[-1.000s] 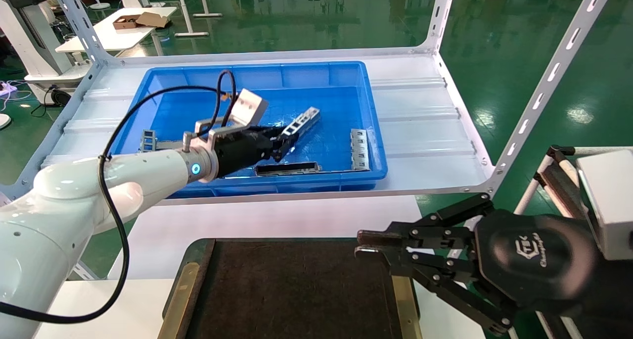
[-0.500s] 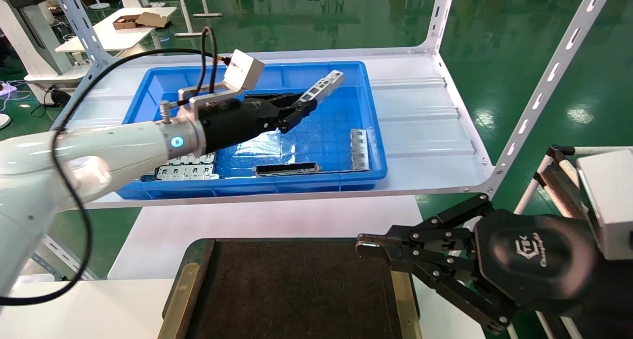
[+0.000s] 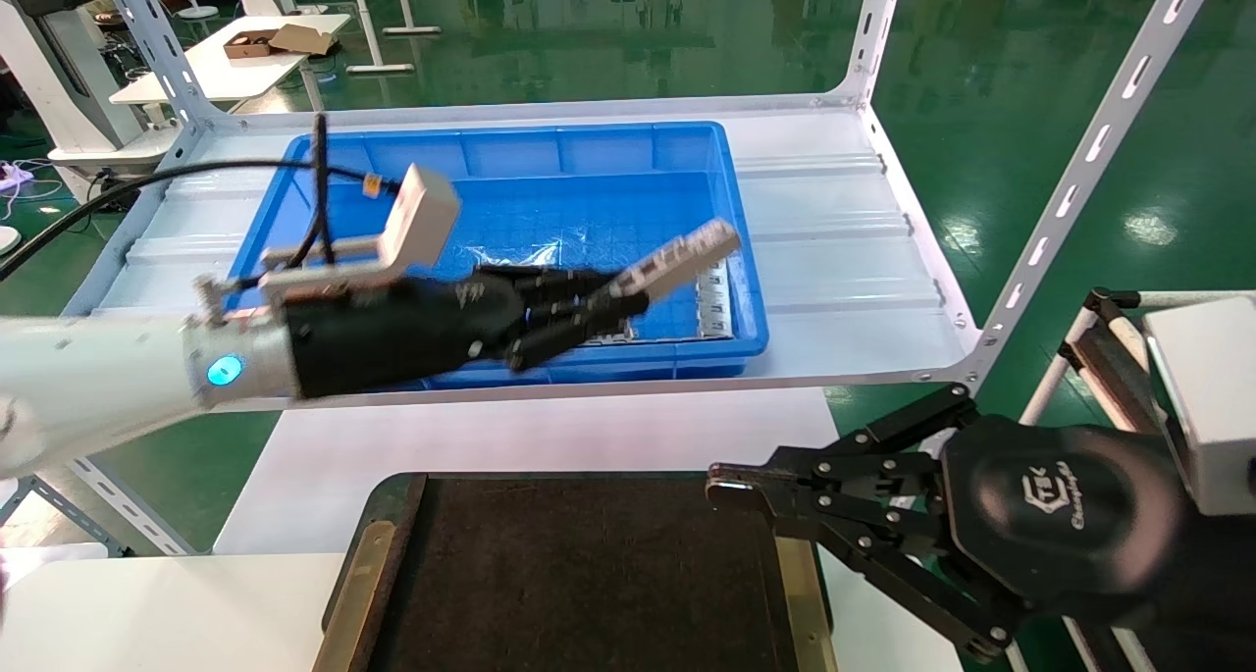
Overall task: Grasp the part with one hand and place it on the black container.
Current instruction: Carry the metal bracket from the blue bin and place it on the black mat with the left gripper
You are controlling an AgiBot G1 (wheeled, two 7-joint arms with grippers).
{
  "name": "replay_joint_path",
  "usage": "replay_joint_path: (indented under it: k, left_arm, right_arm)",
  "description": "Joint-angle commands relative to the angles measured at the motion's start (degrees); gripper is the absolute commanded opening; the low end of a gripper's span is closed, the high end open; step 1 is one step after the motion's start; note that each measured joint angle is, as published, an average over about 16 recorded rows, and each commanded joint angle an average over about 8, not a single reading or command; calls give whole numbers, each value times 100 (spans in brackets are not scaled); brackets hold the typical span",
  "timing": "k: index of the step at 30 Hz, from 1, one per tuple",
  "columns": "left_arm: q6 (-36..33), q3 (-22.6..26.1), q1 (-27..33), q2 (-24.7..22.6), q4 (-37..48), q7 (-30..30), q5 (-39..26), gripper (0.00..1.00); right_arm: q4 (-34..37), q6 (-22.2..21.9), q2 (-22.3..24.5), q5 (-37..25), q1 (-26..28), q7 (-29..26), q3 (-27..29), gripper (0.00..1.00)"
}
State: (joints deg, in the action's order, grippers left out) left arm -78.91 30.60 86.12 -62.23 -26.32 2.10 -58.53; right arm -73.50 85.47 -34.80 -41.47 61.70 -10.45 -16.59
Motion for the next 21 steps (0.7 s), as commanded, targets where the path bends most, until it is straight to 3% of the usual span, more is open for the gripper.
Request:
replay_joint_path:
  k: [1, 6, 10, 15, 21]
  left_arm:
    - [-305, -20, -178, 185, -360, 165, 93, 0]
    - [-620, -44, -839, 550, -1479, 630, 351, 0]
    - [-445, -55, -1452, 830, -2278, 1013, 467, 0]
    - [141, -69, -2356, 1220, -3202, 1521, 522, 0]
    - [1312, -124, -3509, 1592, -4169, 2027, 469, 0]
  right_arm:
    - [0, 0, 0, 1, 0, 0, -1, 0]
    - [0, -1, 1, 2, 1, 1, -3, 0]
    - [0, -2, 2, 3, 1, 2, -4, 0]
    - [0, -3, 2, 4, 1, 3, -6, 0]
    - [0, -3, 3, 5, 2, 4, -8, 0]
